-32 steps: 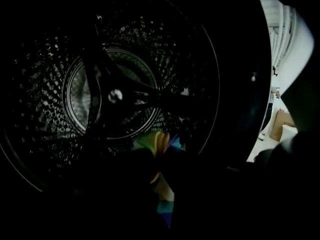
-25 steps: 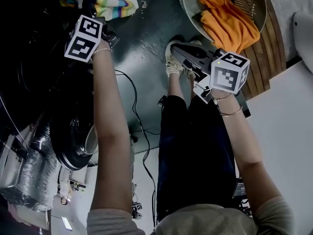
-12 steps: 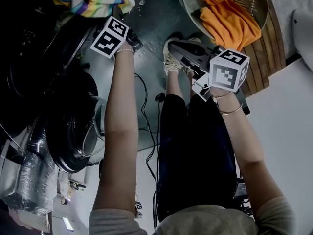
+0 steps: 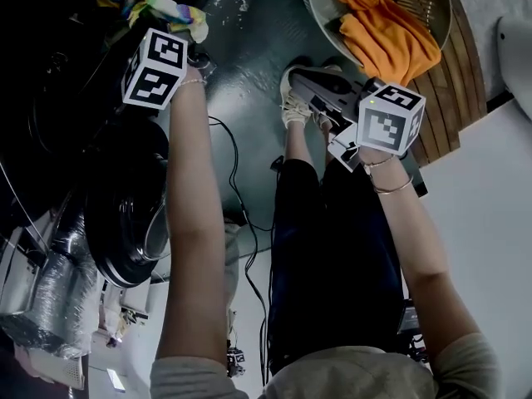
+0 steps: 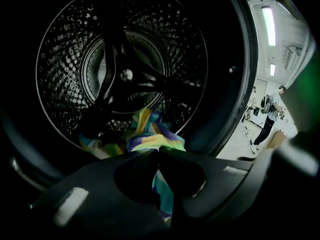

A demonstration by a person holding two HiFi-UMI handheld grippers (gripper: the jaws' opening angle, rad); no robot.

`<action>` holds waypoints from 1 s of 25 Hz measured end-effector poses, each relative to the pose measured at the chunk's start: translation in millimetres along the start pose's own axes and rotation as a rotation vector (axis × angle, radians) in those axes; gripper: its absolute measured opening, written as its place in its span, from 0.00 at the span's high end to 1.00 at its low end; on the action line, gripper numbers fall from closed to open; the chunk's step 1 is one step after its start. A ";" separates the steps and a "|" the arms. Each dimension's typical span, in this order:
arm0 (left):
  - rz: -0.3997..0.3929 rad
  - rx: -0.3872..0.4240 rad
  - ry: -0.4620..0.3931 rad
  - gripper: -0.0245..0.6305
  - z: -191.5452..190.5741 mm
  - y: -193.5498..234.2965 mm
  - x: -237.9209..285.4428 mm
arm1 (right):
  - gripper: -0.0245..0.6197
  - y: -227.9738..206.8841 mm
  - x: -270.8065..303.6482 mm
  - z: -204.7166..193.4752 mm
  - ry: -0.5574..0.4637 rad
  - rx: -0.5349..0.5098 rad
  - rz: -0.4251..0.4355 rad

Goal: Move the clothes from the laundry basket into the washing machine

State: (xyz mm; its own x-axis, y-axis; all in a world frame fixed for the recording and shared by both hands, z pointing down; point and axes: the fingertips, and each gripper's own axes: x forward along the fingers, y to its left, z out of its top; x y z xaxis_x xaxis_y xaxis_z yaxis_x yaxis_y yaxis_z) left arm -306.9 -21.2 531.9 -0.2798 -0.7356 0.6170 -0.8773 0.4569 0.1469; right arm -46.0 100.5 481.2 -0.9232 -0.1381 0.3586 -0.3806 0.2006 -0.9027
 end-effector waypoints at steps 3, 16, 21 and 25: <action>0.021 0.023 -0.074 0.94 43.6 6.6 4.8 | 0.94 6.9 0.8 6.1 -0.003 -0.010 0.010; 0.070 0.040 -0.100 0.68 83.5 17.2 30.7 | 0.94 5.8 1.2 4.5 0.000 -0.007 0.005; 0.014 0.052 -0.026 0.51 39.4 9.3 11.7 | 0.94 6.5 0.8 4.6 0.004 -0.007 0.007; -0.016 0.140 0.040 0.50 -9.2 -9.7 -9.9 | 0.94 9.1 0.8 9.4 -0.006 -0.011 0.007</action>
State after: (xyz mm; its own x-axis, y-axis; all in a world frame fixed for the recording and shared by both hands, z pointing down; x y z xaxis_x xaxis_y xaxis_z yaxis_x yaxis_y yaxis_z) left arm -292.0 -13.8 531.4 -0.2521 -0.7203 0.6462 -0.9282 0.3689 0.0490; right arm -49.7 93.1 471.0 -0.9256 -0.1419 0.3508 -0.3746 0.2124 -0.9025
